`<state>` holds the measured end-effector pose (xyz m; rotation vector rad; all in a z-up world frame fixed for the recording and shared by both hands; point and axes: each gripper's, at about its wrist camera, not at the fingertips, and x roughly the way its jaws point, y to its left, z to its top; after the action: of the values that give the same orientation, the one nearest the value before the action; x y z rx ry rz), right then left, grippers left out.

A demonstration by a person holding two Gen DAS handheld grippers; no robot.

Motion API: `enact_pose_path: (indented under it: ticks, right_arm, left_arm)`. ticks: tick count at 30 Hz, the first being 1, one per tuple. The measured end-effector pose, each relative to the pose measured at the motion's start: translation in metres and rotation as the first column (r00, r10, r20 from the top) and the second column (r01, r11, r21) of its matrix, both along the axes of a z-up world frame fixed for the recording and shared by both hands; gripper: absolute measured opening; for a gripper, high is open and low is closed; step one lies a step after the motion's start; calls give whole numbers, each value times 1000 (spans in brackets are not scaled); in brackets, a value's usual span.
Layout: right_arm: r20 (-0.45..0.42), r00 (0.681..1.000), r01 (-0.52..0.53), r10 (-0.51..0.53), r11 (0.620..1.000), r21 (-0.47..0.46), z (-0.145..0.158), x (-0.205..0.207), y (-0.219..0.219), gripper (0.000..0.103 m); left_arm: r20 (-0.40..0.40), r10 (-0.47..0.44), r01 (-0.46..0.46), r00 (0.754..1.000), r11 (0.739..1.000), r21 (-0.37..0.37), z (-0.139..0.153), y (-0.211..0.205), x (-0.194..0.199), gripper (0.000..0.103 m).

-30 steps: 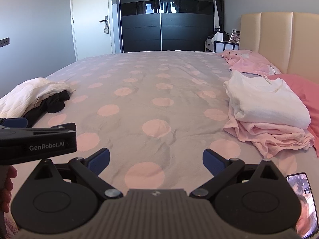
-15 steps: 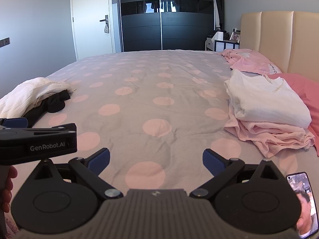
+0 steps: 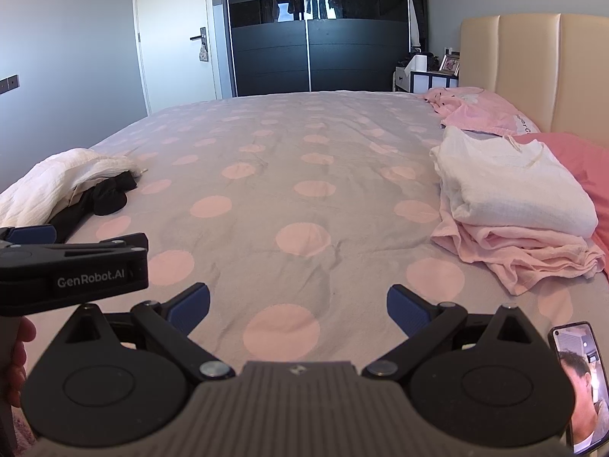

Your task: Fold clothes

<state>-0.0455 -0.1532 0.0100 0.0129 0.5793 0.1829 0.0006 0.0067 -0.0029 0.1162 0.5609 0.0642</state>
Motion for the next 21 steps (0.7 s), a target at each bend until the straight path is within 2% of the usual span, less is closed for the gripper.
enact_pose_path:
  ticks: [6,11,14,17,19,21]
  right_arm:
    - [-22,1000,-3,3,1000,-3,0,2,2,100]
    - [-29,999,-23,22,1000,-20,3,3,9,100]
    - [-32,999,-44,43,999,-30,4,3,15,100]
    - [-40,997,-62,60,998,-34,3,6,21,100]
    - [-47,996,-72,70,997,-36,2,8,26,100]
    - [-61,995,-82,80,996,-36,-1,13,31,100]
  left_arm:
    - [-17,26,-26,1000,999,-27,-1,7,-1,100]
    - [-54,54,-55,997,998,-13,-3,28,2,98]
    - [-59,102,-102,993,995,4,2,51,5,97]
    - [-75,158,-156,985,987,26,7,87,14,87]
    - [-74,200,-196,977,979,62,8,115,19,78]
    - [-60,243,-236,968,966,108,9,143,26,74]
